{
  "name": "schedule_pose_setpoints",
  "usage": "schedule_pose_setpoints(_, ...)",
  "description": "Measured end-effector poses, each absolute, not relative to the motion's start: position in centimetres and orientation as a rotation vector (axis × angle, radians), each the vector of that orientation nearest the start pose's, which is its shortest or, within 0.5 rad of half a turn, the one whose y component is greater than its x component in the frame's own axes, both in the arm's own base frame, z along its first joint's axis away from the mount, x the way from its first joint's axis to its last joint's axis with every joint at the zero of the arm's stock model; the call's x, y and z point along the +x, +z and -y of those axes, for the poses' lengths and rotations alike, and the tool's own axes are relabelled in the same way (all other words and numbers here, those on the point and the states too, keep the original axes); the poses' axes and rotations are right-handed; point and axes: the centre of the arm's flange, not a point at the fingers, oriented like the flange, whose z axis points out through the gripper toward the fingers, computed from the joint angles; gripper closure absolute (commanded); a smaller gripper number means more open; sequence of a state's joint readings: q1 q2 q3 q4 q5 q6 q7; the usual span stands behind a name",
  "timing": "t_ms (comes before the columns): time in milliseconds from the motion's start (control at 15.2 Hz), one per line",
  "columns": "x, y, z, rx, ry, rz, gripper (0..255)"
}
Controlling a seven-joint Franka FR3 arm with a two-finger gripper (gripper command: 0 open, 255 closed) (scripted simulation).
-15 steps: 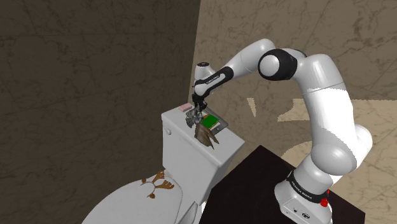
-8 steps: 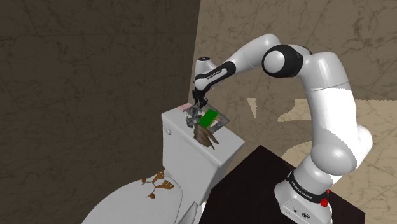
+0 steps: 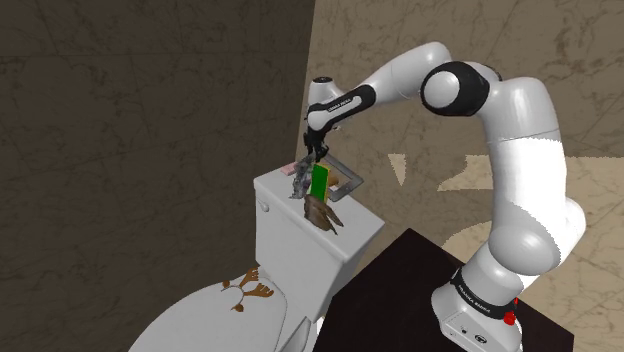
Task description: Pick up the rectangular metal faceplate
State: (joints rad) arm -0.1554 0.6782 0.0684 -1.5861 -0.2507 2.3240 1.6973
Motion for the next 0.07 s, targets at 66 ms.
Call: schedule_pose_setpoints(66,70.13,24.76,7.24,-2.181,-0.238,-2.325,255)
